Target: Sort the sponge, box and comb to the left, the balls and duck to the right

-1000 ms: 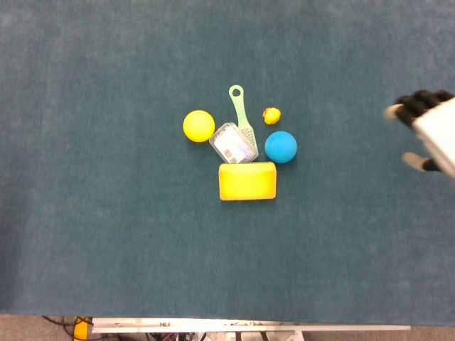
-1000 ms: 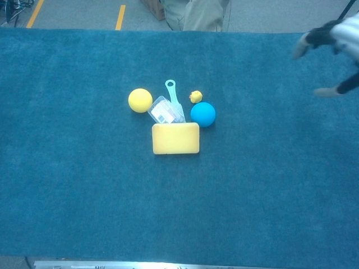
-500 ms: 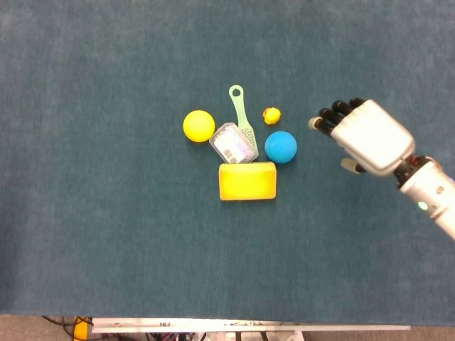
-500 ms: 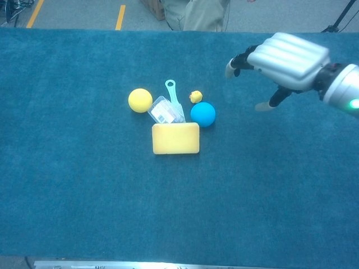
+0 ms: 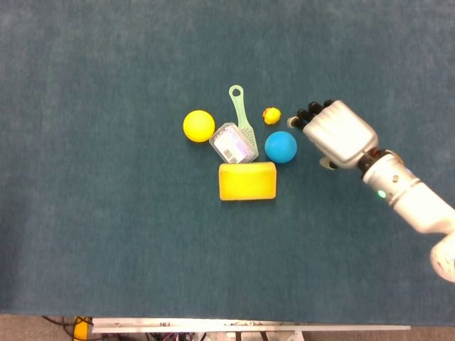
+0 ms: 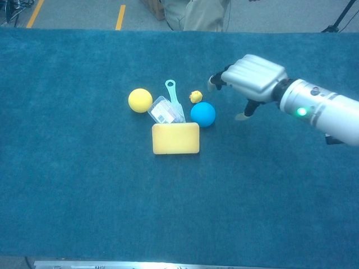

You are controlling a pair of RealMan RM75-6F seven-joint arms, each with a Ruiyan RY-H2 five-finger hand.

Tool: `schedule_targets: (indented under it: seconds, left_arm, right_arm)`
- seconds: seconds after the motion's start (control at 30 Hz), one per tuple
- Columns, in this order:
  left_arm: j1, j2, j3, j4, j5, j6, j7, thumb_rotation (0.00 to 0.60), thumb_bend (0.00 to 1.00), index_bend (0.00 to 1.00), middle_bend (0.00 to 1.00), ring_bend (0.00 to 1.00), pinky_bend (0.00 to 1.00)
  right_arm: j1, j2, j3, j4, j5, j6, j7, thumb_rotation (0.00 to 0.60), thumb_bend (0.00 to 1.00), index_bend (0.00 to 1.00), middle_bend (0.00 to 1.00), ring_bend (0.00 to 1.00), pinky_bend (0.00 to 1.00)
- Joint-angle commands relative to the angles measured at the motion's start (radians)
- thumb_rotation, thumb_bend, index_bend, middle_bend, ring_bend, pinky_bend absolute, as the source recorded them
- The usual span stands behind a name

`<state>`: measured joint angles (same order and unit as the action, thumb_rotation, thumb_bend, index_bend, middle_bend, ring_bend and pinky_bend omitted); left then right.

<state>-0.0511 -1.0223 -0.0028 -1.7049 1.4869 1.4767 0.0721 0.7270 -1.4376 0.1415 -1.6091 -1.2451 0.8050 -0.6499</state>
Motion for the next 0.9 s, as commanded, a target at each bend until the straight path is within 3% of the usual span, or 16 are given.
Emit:
schedule_targets:
  seconds: [0.03, 0.7, 0.9]
  left_arm:
    - [-0.001, -0.001, 0.000, 0.003, 0.001, -0.003, -0.003, 0.600, 0.43, 0.36, 0.37, 0.32, 0.25]
    - [-0.008, 0.002, 0.006, 0.030, 0.010, -0.024, -0.050, 0.600, 0.43, 0.36, 0.37, 0.32, 0.25]
    - [-0.004, 0.006, 0.015, 0.033, 0.038, -0.012, -0.074, 0.600, 0.43, 0.36, 0.37, 0.32, 0.25]
  right_arm:
    - [0.028, -0.039, -0.002, 0.036, 0.039, -0.016, -0.018, 0.600, 0.00, 0.28, 0.35, 0.30, 0.48]
    - [0.123, -0.163, -0.040, 0.128, 0.146, -0.014, -0.086, 0.600, 0.00, 0.28, 0.35, 0.30, 0.48]
    - [0.131, -0.195, -0.051, 0.158, 0.164, 0.013, -0.103, 0.600, 0.00, 0.39, 0.36, 0.32, 0.49]
